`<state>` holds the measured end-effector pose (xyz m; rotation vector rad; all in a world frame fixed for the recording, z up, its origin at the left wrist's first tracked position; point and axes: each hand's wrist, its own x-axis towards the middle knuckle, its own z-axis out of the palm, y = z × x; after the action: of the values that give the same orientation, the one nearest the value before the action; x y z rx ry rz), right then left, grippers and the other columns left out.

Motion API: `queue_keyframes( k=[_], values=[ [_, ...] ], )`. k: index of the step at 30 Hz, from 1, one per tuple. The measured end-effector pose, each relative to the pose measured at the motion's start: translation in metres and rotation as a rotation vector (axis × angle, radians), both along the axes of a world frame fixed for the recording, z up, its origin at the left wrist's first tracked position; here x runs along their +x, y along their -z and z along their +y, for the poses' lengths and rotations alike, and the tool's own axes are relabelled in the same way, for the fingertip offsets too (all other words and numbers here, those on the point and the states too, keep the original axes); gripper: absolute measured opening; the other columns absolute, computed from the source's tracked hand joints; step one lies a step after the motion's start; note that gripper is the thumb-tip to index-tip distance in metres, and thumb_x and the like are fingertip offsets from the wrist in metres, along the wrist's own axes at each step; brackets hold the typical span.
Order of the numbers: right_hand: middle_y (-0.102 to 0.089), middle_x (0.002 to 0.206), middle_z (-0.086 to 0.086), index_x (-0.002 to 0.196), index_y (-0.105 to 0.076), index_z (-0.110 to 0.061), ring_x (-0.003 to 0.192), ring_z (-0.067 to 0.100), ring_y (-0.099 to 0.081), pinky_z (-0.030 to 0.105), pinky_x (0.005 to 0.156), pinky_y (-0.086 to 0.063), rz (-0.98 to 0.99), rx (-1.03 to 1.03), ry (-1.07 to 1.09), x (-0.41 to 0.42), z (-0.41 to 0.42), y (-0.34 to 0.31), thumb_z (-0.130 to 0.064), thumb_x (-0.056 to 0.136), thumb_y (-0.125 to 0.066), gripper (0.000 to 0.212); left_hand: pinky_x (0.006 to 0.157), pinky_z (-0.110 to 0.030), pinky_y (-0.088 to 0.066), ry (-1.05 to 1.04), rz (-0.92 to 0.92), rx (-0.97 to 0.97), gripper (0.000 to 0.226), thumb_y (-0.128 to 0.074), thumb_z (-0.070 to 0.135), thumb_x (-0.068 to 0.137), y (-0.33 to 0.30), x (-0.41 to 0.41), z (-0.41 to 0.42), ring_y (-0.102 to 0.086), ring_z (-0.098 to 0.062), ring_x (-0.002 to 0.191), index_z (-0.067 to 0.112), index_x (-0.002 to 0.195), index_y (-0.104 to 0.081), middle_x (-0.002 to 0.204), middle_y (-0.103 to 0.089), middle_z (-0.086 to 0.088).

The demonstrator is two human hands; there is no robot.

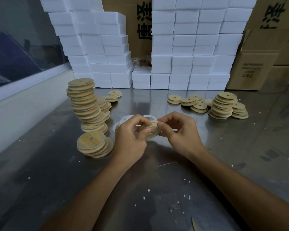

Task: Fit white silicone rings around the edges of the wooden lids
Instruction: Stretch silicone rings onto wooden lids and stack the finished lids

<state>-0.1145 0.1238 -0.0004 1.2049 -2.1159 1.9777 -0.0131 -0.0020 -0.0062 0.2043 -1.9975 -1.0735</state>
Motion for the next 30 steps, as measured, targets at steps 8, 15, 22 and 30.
queue_keyframes(
  k=[8, 15, 22, 30],
  values=[
    [-0.076, 0.089, 0.007, 0.08, -0.071, -0.022, 0.084, 0.023, -0.073, 0.045, 0.077, -0.062, -0.054, 0.01, -0.056, -0.001, 0.005, -0.002, -0.005, 0.087, -0.072, 0.018, 0.074, -0.02, -0.056, 0.015, 0.033, 0.109, 0.037, -0.074, -0.001, 0.08, -0.006, 0.003, 0.006, -0.07, -0.006, 0.085, 0.034, 0.082, -0.062, 0.086, -0.07, 0.011],
    [-0.071, 0.085, 0.012, 0.083, -0.063, -0.01, 0.081, 0.024, -0.071, 0.037, 0.069, -0.063, -0.153, -0.043, -0.066, 0.003, 0.001, -0.001, -0.006, 0.093, -0.065, 0.011, 0.07, -0.045, -0.061, 0.067, 0.028, 0.345, 0.03, -0.075, 0.001, 0.081, -0.007, 0.003, 0.007, -0.073, -0.019, 0.081, 0.03, 0.085, -0.067, 0.087, -0.074, 0.002],
    [-0.07, 0.081, 0.016, 0.078, -0.06, -0.008, 0.073, 0.016, -0.072, 0.033, 0.07, -0.062, -0.221, -0.035, -0.093, -0.005, 0.002, -0.003, 0.007, 0.093, -0.058, 0.021, 0.07, -0.038, -0.061, 0.131, 0.001, 0.439, 0.029, -0.072, -0.004, 0.082, -0.01, 0.004, 0.009, -0.074, -0.017, 0.083, 0.025, 0.083, -0.07, 0.092, -0.076, 0.004],
    [-0.073, 0.075, 0.0, 0.083, -0.064, -0.011, 0.076, 0.015, -0.073, 0.033, 0.068, -0.062, -0.192, -0.032, -0.115, -0.006, 0.004, -0.002, -0.004, 0.093, -0.062, 0.013, 0.072, -0.043, -0.061, 0.183, -0.007, 0.645, 0.021, -0.069, -0.004, 0.084, -0.013, 0.006, 0.006, -0.073, -0.023, 0.09, 0.017, 0.08, -0.071, 0.097, -0.074, -0.001]
  ],
)
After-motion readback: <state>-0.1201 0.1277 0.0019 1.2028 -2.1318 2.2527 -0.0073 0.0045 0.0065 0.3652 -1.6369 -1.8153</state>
